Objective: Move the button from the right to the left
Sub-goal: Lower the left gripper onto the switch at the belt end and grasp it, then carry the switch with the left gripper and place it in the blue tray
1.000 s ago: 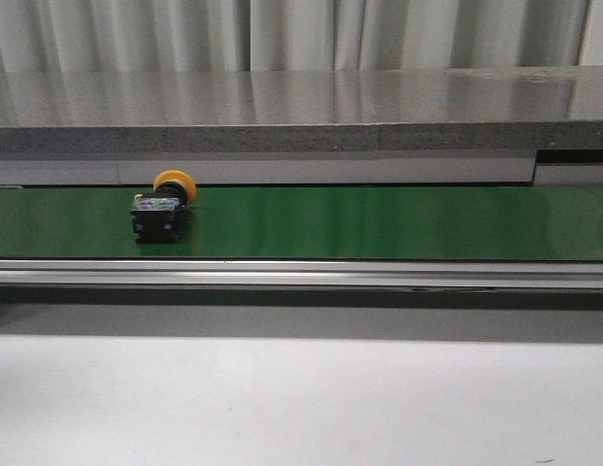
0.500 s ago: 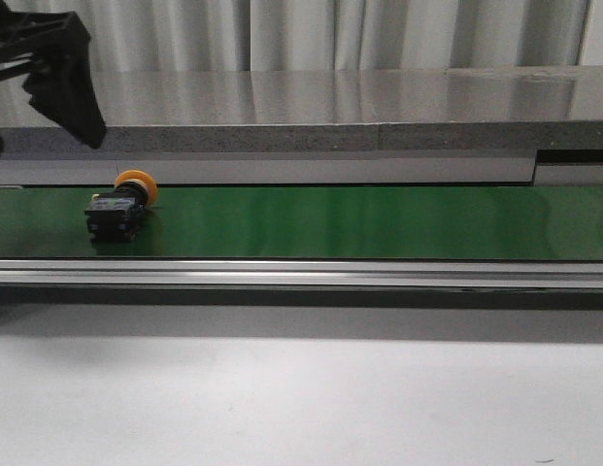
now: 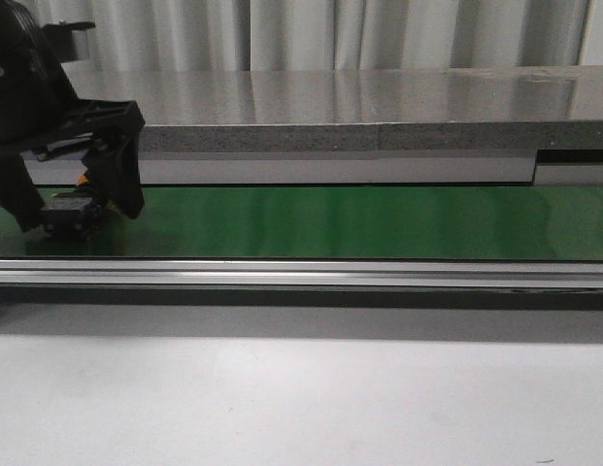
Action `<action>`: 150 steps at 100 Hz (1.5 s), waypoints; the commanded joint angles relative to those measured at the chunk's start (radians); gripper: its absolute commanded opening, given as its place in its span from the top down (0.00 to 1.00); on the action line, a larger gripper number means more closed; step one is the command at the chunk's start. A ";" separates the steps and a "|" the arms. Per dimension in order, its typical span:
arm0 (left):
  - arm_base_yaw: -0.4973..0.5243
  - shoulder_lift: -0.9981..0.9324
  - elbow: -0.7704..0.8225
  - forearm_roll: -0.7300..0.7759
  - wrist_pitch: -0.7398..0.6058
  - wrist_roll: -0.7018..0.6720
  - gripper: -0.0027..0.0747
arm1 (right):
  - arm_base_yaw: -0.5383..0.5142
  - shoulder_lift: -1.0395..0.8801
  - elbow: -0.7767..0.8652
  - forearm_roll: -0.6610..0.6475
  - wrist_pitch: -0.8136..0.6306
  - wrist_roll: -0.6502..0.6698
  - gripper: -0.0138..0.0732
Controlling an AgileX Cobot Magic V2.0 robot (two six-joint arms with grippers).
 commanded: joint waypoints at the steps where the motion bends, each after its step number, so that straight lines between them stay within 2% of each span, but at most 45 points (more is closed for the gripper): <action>1: -0.004 -0.029 -0.031 -0.002 -0.025 -0.024 0.14 | 0.001 0.006 -0.028 -0.007 -0.082 0.001 0.92; 9: -0.004 -0.026 -0.031 0.000 -0.025 -0.029 0.19 | 0.001 0.006 -0.028 -0.007 -0.082 0.001 0.92; 16: -0.004 -0.026 -0.031 0.000 -0.025 -0.029 0.30 | 0.001 0.006 -0.028 -0.007 -0.082 0.001 0.92; 26: -0.004 -0.026 -0.031 0.000 -0.023 -0.029 0.50 | 0.001 0.006 -0.028 -0.007 -0.082 0.001 0.92; 36: -0.004 -0.026 -0.031 0.000 -0.023 -0.029 0.61 | 0.001 0.006 -0.028 -0.007 -0.082 0.001 0.92; 53: 0.003 -0.044 -0.031 0.010 -0.023 -0.029 0.63 | 0.001 0.006 -0.028 -0.007 -0.082 0.001 0.92; 70: 0.071 -0.124 -0.031 0.031 -0.014 -0.019 0.63 | 0.001 0.006 -0.028 -0.007 -0.082 0.001 0.92; 84: 0.196 -0.190 -0.031 0.100 0.022 -0.010 0.63 | 0.001 0.006 -0.028 -0.007 -0.082 0.001 0.92; 108: 0.474 -0.199 -0.031 0.102 0.106 0.153 0.63 | 0.001 0.006 -0.028 -0.007 -0.082 0.001 0.92; 122: 0.594 -0.196 -0.030 0.112 0.062 0.195 0.63 | 0.001 0.006 -0.028 -0.007 -0.082 0.001 0.92; 131: 0.643 -0.180 -0.023 0.133 0.022 0.227 0.63 | 0.001 0.006 -0.028 -0.007 -0.082 0.001 0.92; 150: 0.659 -0.097 -0.023 0.144 -0.031 0.356 0.63 | 0.001 0.006 -0.028 -0.007 -0.082 0.001 0.92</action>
